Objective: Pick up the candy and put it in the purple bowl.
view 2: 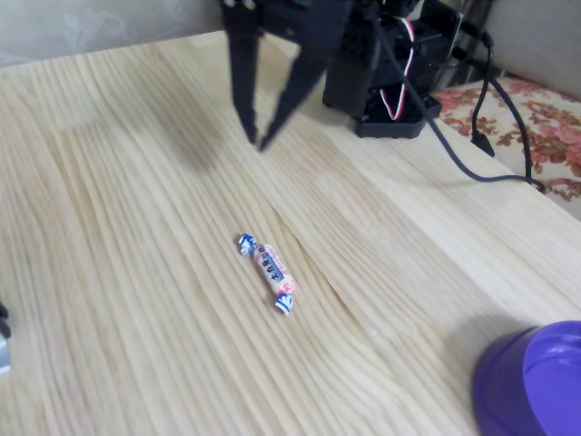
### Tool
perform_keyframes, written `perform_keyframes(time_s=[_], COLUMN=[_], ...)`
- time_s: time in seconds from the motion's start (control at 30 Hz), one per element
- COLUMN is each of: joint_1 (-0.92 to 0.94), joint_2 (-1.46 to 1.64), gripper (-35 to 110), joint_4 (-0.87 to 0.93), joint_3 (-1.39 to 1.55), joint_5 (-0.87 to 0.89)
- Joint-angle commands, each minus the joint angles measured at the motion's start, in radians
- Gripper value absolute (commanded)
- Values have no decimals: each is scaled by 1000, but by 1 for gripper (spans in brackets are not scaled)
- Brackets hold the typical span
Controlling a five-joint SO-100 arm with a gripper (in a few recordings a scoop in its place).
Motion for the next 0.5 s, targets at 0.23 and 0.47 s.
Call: perform_keyframes(time_s=[0.23,0.47], joint_1=[-242,-143], joint_2=[-229,-426], gripper=[12,19], joint_4=[-144,-219], joint_3=[-219,-244], joint_5=[48,46])
